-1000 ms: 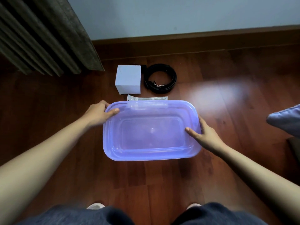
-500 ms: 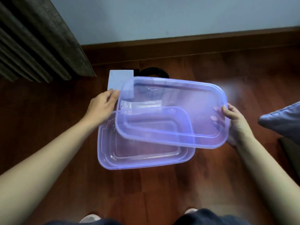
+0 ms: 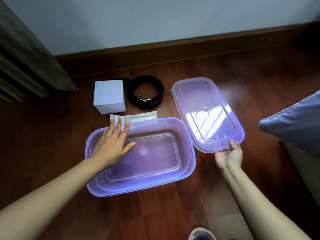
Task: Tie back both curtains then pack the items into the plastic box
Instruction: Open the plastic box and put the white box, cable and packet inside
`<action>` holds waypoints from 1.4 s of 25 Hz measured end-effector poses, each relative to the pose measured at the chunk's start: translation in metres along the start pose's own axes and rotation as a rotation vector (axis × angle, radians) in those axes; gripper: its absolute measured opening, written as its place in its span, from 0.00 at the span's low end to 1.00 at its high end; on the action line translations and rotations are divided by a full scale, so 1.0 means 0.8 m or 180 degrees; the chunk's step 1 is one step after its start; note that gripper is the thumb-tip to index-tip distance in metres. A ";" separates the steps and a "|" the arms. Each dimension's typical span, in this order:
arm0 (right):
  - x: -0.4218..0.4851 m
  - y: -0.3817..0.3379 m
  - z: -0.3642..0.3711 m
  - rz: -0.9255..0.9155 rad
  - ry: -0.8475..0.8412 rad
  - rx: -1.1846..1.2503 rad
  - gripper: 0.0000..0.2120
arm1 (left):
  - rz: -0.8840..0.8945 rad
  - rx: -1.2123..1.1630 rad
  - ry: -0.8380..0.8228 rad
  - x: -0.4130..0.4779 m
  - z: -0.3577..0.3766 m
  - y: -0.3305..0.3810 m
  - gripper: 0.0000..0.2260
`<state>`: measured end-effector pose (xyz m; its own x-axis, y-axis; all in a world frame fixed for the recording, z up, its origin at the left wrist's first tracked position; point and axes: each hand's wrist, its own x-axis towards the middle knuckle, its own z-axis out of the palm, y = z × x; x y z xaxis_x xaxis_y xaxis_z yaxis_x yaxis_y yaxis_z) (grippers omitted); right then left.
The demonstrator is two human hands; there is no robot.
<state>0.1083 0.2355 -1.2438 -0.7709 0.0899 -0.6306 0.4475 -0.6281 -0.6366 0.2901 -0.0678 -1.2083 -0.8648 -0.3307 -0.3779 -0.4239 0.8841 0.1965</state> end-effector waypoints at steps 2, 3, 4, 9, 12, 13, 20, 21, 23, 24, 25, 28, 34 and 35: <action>0.005 0.014 -0.002 -0.0057 0.0157 -0.0035 0.14 | -0.0018 -0.0030 -0.0010 0.000 0.003 0.002 0.33; 0.006 0.019 0.000 -0.0080 0.0199 0.0007 0.14 | -0.0016 -0.0051 -0.0004 0.001 0.004 0.002 0.33; 0.006 0.023 0.003 -0.0114 0.0295 -0.0058 0.15 | -0.0012 -0.0071 0.0002 0.001 0.006 0.001 0.33; -0.008 0.029 0.009 -0.0909 0.1536 -0.2834 0.29 | -0.0053 -0.0032 0.0036 0.001 0.014 0.000 0.34; -0.036 0.044 0.031 -0.1932 0.0012 -0.3501 0.30 | -0.0011 -0.0002 0.0167 0.002 0.021 -0.004 0.37; -0.046 0.051 0.042 -0.1922 -0.0669 -0.3724 0.31 | 0.0012 0.0047 0.0191 0.001 0.021 -0.004 0.40; -0.044 0.075 0.050 -0.1502 -0.2043 -0.5307 0.41 | -0.0260 -0.0162 0.1117 0.063 -0.033 -0.023 0.34; -0.042 0.077 0.050 -0.1410 -0.2022 -0.5189 0.42 | -0.0393 -0.0150 0.1173 0.086 -0.046 -0.033 0.33; -0.038 0.081 0.050 -0.1371 -0.1956 -0.5076 0.42 | -0.0825 -0.0224 0.1044 0.126 -0.064 -0.050 0.37; -0.037 0.082 0.049 -0.1386 -0.1928 -0.5048 0.41 | -0.1079 -0.0405 0.0872 0.141 -0.066 -0.054 0.40; -0.036 0.082 0.049 -0.1384 -0.1917 -0.5023 0.41 | -0.1292 -0.0623 0.0672 0.152 -0.064 -0.055 0.43; -0.039 0.080 0.048 -0.1357 -0.1909 -0.5019 0.41 | -0.1530 -0.0721 0.0478 0.165 -0.053 -0.052 0.44; -0.047 0.075 0.052 -0.1382 -0.1829 -0.5183 0.38 | -0.1688 -0.1312 0.1340 0.149 -0.073 -0.040 0.40; -0.049 0.074 0.053 -0.1603 -0.1792 -0.5350 0.37 | -0.1615 -0.1396 0.1533 0.141 -0.082 -0.040 0.40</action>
<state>0.1462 0.1619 -1.2381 -0.8428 -0.4580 -0.2826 -0.1924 0.7469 -0.6364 0.1885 -0.1550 -1.1982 -0.5182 -0.8486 -0.1062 -0.7744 0.4129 0.4794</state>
